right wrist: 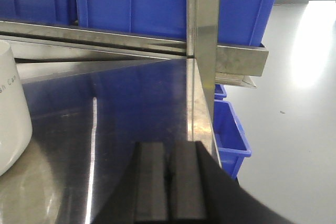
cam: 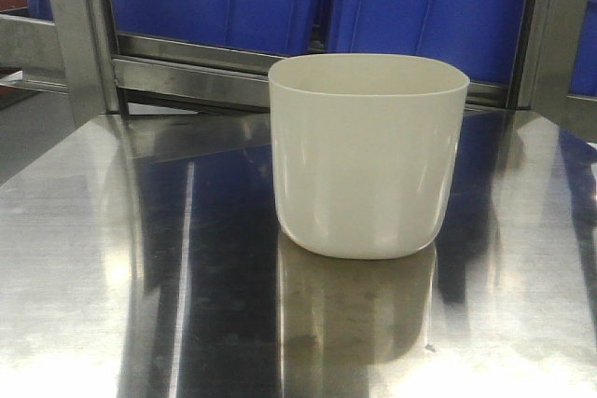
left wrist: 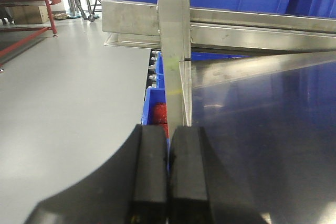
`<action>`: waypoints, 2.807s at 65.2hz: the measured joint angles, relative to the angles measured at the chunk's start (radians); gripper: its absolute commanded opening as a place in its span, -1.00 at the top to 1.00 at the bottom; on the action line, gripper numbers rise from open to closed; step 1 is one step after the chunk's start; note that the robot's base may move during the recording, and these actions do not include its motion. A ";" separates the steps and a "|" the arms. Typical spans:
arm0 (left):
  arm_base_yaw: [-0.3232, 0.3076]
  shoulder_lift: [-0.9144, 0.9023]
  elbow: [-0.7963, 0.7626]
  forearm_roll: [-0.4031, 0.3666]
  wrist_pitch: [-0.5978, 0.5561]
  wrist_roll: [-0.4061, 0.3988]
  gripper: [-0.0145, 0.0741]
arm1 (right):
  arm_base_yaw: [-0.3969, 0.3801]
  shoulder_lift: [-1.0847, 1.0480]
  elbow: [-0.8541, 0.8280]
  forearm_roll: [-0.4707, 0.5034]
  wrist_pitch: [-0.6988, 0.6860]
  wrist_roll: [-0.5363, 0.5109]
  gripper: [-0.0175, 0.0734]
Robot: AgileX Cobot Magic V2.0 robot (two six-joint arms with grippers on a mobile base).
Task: Move white bin to right shelf second layer
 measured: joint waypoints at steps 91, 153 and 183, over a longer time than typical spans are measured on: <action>0.000 0.000 0.000 0.000 0.000 0.000 0.48 | 0.000 0.029 -0.150 0.000 0.146 -0.007 0.49; 0.000 0.000 0.000 0.000 0.000 0.000 0.48 | 0.041 0.775 -0.470 -0.235 0.250 0.267 -0.11; 0.000 0.000 0.000 0.000 0.000 0.000 0.48 | 0.390 1.117 -0.862 -0.315 0.521 0.486 -0.13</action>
